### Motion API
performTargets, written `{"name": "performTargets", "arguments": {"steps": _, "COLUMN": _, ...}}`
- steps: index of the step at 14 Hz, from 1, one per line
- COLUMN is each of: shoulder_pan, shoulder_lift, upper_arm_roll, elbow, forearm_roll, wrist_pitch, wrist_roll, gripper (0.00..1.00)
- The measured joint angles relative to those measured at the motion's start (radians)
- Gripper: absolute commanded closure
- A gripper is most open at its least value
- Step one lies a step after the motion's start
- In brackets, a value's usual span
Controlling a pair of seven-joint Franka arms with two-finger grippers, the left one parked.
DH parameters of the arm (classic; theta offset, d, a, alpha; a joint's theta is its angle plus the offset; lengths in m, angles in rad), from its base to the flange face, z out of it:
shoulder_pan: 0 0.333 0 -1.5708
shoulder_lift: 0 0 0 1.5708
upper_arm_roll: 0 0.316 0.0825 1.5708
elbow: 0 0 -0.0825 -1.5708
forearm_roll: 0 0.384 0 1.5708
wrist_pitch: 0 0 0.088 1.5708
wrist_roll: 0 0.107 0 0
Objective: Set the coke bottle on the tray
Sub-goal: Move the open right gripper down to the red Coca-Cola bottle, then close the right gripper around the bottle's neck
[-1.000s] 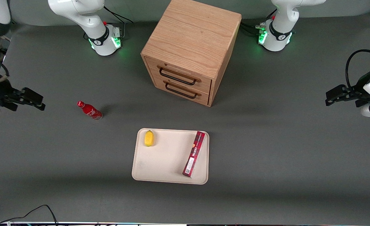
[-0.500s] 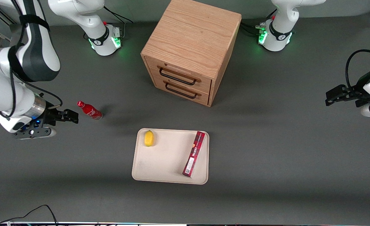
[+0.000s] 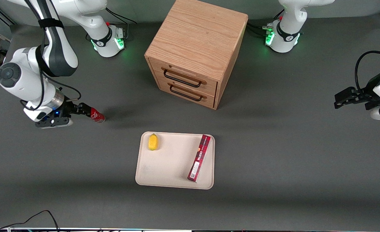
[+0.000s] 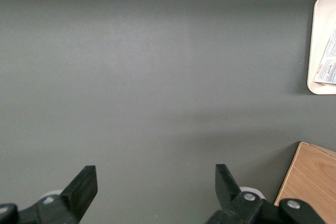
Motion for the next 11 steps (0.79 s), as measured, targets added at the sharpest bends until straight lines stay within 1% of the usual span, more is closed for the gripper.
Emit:
{"name": "performTargets", "arguments": {"steps": 1, "shoulder_pan": 0.000, "shoulder_lift": -0.012, "upper_arm_roll": -0.001, "elbow": -0.023, "forearm_roll": 0.000, "wrist_pitch": 0.000, "wrist_roll": -0.002, "gripper": 0.15}}
{"name": "performTargets", "arguments": {"steps": 2, "shoulder_pan": 0.000, "shoulder_lift": -0.024, "upper_arm_roll": -0.002, "elbow": -0.044, "forearm_roll": 0.000, "wrist_pitch": 0.000, "wrist_roll": -0.003, "gripper": 0.24}}
{"name": "performTargets", "arguments": {"steps": 3, "shoulder_pan": -0.001, "shoulder_lift": -0.035, "upper_arm_roll": -0.008, "elbow": -0.061, "forearm_roll": 0.000, "wrist_pitch": 0.000, "wrist_roll": -0.011, "gripper": 0.31}}
{"name": "performTargets", "arguments": {"steps": 4, "shoulder_pan": -0.001, "shoulder_lift": -0.043, "upper_arm_roll": -0.023, "elbow": -0.075, "forearm_roll": 0.000, "wrist_pitch": 0.000, "wrist_roll": -0.033, "gripper": 0.31}}
{"name": "performTargets", "arguments": {"steps": 5, "shoulder_pan": -0.002, "shoulder_lift": -0.050, "upper_arm_roll": -0.043, "elbow": -0.083, "forearm_roll": 0.000, "wrist_pitch": 0.000, "wrist_roll": -0.061, "gripper": 0.36}}
{"name": "performTargets", "arguments": {"steps": 6, "shoulder_pan": -0.004, "shoulder_lift": -0.054, "upper_arm_roll": -0.063, "elbow": -0.088, "forearm_roll": 0.000, "wrist_pitch": 0.000, "wrist_roll": -0.085, "gripper": 0.44}}
{"name": "performTargets", "arguments": {"steps": 8, "shoulder_pan": -0.008, "shoulder_lift": -0.056, "upper_arm_roll": -0.081, "elbow": -0.095, "forearm_roll": 0.003, "wrist_pitch": 0.000, "wrist_roll": -0.107, "gripper": 0.46}}
{"name": "performTargets", "arguments": {"steps": 11, "shoulder_pan": -0.005, "shoulder_lift": -0.057, "upper_arm_roll": -0.078, "elbow": -0.106, "forearm_roll": 0.058, "wrist_pitch": 0.005, "wrist_roll": -0.107, "gripper": 0.46}}
